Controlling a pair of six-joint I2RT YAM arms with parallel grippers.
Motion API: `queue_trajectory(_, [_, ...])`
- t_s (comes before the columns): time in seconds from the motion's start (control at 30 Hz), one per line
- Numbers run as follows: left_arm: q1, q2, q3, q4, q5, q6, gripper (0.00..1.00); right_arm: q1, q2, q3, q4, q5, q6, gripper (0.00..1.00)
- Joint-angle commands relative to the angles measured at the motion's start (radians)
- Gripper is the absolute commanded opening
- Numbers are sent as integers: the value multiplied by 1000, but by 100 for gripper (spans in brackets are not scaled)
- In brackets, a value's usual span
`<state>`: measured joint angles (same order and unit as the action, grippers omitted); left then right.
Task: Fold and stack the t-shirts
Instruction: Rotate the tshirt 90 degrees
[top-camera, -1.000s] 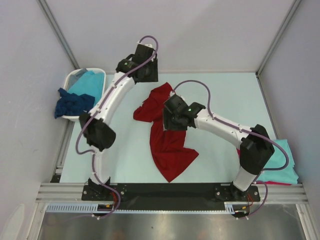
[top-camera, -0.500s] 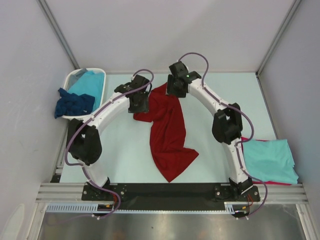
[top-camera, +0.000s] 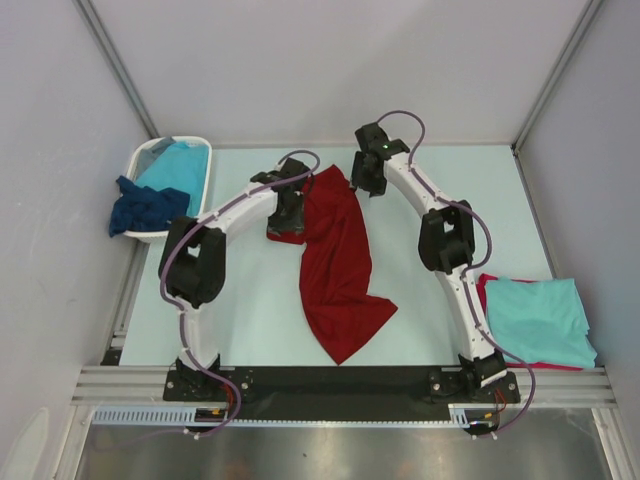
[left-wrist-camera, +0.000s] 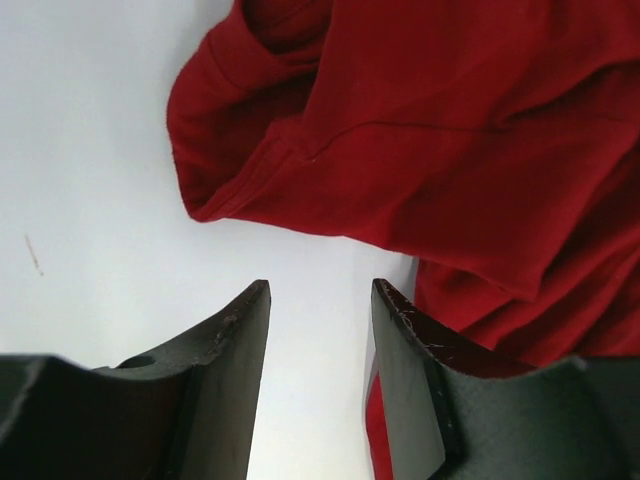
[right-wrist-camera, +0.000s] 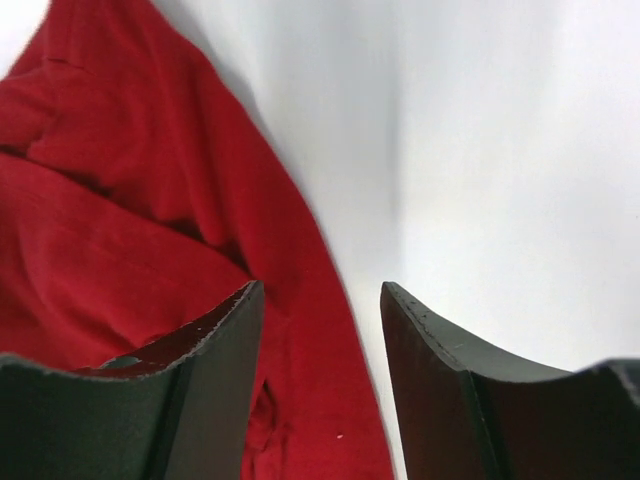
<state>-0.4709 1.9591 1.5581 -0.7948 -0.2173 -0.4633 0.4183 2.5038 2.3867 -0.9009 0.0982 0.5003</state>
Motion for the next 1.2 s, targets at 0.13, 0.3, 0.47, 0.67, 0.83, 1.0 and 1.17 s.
queue_trajectory(0.13, [17, 41, 71, 12, -7, -26, 50, -6, 56, 68, 3, -48, -22, 55])
queue_trajectory(0.3, [37, 58, 69, 6, -13, -40, 50, -1, 96, 104, 3, -63, -20, 54])
queue_trajectory(0.47, [49, 69, 68, 5, -2, -46, 48, -4, 124, 118, 8, -80, -22, 52])
queue_trajectory(0.67, [49, 80, 68, 5, 1, -46, 46, -7, 141, 123, 11, -87, -17, 20])
queue_trajectory(0.83, [49, 90, 69, 2, 4, -49, 45, -15, 145, 120, 8, -115, -16, 1])
queue_trajectory(1.0, [51, 124, 89, -3, 7, -57, 42, -24, 142, 112, 3, -118, -14, 0])
queue_trajectory(1.17, [52, 196, 166, -41, 32, -55, 33, -39, 127, 100, -4, -101, -8, 0])
